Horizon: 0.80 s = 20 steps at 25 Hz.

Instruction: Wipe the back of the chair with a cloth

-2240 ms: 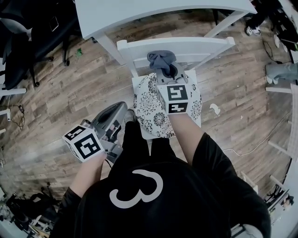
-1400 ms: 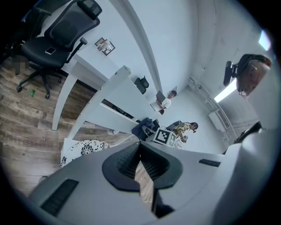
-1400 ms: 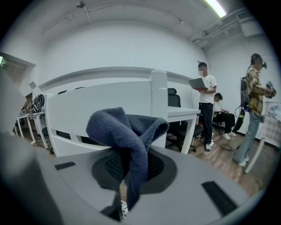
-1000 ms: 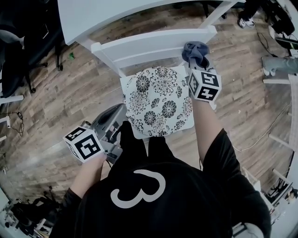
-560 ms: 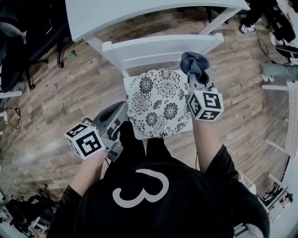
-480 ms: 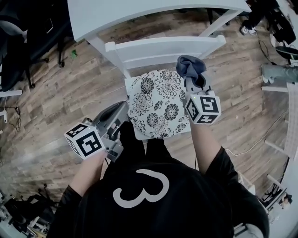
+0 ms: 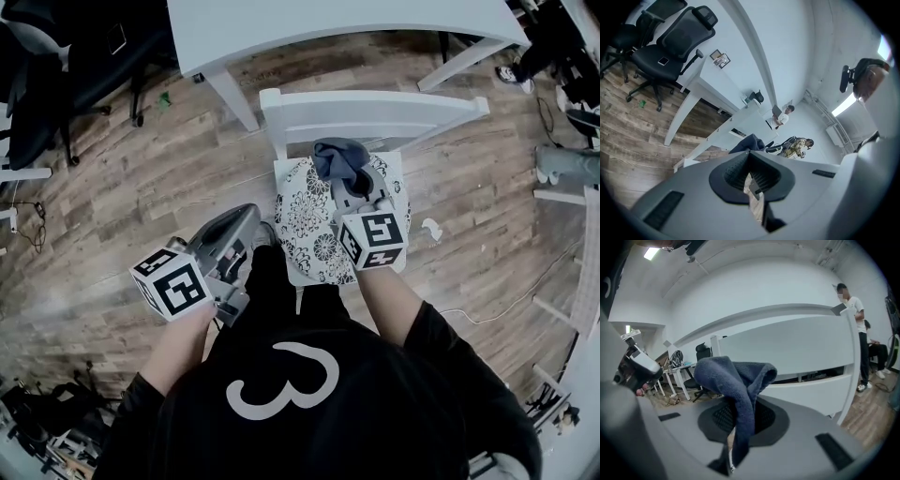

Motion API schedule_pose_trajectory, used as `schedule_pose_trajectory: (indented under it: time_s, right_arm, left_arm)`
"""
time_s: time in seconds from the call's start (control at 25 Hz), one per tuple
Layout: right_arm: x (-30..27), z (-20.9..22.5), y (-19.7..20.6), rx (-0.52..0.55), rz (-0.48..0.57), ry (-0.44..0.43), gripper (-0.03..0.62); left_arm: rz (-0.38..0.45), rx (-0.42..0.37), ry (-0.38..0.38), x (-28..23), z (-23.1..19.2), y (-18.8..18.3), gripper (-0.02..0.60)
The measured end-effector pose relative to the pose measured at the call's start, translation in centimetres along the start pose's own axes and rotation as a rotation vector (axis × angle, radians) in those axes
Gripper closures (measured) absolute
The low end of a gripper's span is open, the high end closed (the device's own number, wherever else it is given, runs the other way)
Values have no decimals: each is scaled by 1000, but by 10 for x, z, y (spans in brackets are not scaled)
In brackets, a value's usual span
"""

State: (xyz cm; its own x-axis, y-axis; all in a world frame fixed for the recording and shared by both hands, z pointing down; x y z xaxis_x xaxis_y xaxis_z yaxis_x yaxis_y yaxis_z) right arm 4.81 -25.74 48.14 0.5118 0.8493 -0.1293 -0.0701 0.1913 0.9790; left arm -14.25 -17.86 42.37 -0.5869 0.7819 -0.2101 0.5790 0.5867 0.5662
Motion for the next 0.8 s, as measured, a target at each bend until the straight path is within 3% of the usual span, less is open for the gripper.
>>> schedule_pose_trajectory:
  time_s: [0.48,0.8]
  right_arm:
    - [-48,-31,41,-27,-88,17,551]
    - [-65,-35,48,-57,-98,54,551]
  left_arm:
    - [-3,7,-29,14,-26,-21,568]
    - [-9,10,-36,16,-32,-20,568]
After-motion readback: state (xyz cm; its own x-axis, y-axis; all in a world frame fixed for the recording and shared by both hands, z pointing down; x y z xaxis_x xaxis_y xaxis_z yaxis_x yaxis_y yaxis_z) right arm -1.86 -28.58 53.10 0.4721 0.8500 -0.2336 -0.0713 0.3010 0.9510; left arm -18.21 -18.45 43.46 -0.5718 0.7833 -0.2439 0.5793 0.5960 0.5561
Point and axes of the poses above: the fingertips, and each gripper's own axes: x backward along the fingers, z to its right, y out of its underside, the point moved 5 cm from there along x, backward along the fingers, and after that the axes turned 14 degrees about z, right-handed, at the moved point
